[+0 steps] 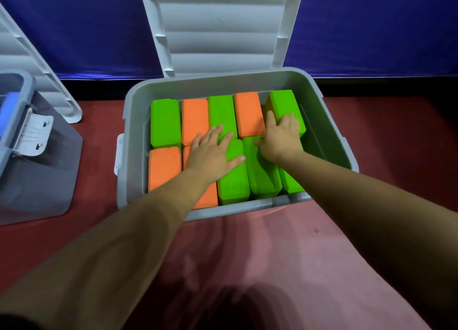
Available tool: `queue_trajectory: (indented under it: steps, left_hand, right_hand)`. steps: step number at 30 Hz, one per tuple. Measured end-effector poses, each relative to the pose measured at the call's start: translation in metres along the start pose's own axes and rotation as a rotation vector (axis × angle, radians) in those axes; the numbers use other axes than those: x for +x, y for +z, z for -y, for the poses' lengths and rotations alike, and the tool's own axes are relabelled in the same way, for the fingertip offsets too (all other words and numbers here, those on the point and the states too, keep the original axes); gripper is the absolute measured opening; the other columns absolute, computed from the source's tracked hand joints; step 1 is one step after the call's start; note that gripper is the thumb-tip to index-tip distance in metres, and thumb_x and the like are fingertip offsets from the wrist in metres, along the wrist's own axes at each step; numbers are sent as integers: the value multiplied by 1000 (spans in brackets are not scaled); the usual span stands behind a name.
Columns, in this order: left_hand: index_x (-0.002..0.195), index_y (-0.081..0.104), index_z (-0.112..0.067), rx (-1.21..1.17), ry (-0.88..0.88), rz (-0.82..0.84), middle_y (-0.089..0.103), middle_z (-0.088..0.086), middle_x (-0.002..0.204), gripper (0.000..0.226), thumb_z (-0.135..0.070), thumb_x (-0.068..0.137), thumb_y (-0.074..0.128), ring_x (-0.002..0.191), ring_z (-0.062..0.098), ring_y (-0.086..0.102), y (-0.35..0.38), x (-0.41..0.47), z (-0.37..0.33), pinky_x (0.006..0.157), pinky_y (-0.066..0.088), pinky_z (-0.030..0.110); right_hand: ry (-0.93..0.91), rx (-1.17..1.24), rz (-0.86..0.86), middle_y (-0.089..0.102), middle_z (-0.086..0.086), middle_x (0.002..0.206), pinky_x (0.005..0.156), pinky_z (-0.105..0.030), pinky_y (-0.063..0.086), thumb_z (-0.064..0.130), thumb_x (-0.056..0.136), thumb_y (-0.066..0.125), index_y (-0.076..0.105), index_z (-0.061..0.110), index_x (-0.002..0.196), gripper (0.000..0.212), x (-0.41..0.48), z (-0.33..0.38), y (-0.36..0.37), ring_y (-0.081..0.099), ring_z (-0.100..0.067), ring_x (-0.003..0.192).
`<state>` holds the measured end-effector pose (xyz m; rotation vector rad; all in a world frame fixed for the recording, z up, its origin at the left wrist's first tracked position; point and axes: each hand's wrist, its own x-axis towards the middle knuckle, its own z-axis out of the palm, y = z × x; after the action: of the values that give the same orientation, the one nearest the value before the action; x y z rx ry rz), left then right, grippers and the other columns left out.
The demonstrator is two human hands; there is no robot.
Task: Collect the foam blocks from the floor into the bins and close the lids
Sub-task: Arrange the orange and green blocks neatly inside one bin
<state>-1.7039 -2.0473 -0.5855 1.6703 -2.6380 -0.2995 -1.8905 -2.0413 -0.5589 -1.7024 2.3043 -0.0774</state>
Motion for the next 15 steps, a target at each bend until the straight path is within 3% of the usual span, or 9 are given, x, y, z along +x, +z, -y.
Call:
queue_trajectory:
  steps: [2, 5, 8, 10, 13, 15]
  left_hand:
    - [154, 22, -31, 1, -1, 78, 17, 15, 161, 78, -66, 89, 49, 149, 28, 16, -10, 6, -10, 119, 15, 50]
    - [153, 13, -44, -30, -61, 226, 10, 25, 157, 80, -51, 89, 61, 148, 36, 12, -28, 19, -34, 116, 19, 59]
    - [150, 12, -53, -47, -123, 358, -7, 22, 161, 74, -50, 91, 56, 150, 36, -8, -30, 23, -46, 115, 2, 65]
    - [149, 13, -55, -45, -122, 342, -8, 20, 162, 70, -57, 91, 51, 150, 35, -12, -25, 19, -44, 115, -4, 65]
    - [149, 12, -55, -45, -102, 291, -6, 19, 162, 67, -62, 92, 46, 150, 33, -13, -19, 16, -39, 116, -6, 62]
    - [149, 15, -54, -42, -82, 227, -2, 17, 163, 66, -65, 91, 45, 151, 30, -9, -11, 14, -36, 118, -5, 59]
  right_hand:
    - [227, -7, 70, 2, -29, 161, 120, -52, -1, 66, 88, 55, 4, 10, 157, 102, -4, -8, 3, 0, -43, 150]
    - [252, 72, 106, 0, -22, 163, 122, -50, 9, 71, 84, 56, 8, 4, 157, 109, -1, -13, 4, 6, -42, 150]
    - [120, -32, 9, 26, -17, 158, 118, -48, 22, 71, 85, 54, 37, 12, 148, 88, -4, -17, 1, 27, -39, 144]
    - [42, -89, -35, 34, -13, 150, 116, -49, 25, 71, 85, 52, 52, 23, 138, 71, -8, -22, 1, 31, -37, 139]
    - [45, 44, 31, 13, -18, 161, 120, -49, 13, 68, 87, 53, 46, 33, 142, 66, -7, -34, -2, 12, -34, 150]
    - [33, 139, 62, -1, -20, 163, 122, -49, 8, 63, 92, 51, 37, 29, 147, 66, -7, -41, 5, 2, -32, 152]
